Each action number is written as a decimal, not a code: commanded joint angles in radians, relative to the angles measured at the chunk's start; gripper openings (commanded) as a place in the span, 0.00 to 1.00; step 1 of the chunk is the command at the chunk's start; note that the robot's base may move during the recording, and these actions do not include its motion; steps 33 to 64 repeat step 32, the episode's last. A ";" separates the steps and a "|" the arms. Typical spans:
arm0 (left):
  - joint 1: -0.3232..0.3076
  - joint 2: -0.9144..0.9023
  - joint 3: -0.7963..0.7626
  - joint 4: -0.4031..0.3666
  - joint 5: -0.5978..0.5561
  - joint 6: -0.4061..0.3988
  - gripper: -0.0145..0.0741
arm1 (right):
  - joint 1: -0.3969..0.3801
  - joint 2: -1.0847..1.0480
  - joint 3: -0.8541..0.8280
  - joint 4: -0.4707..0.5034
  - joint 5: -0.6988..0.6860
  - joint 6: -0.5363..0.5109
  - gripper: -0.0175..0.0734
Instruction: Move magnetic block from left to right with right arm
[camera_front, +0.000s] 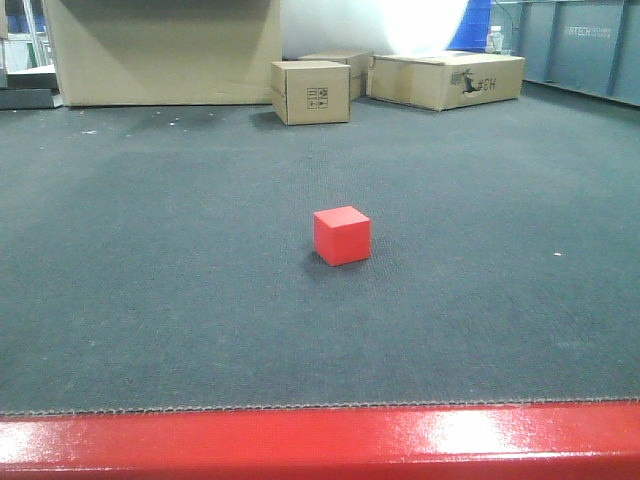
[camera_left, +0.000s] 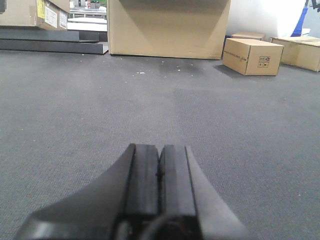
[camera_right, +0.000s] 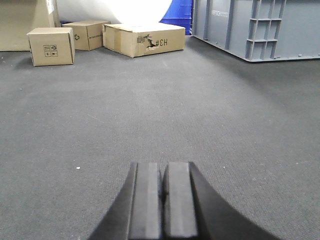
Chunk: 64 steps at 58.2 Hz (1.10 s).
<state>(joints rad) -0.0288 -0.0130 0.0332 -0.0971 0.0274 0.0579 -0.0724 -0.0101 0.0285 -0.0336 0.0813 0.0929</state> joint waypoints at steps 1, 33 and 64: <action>0.000 -0.009 0.010 -0.005 -0.084 -0.006 0.02 | -0.005 -0.021 0.002 0.002 -0.081 -0.010 0.26; 0.000 -0.009 0.010 -0.005 -0.084 -0.006 0.02 | -0.005 -0.021 0.002 0.002 -0.081 -0.010 0.26; 0.000 -0.009 0.010 -0.005 -0.084 -0.006 0.02 | -0.005 -0.021 0.002 0.002 -0.081 -0.010 0.26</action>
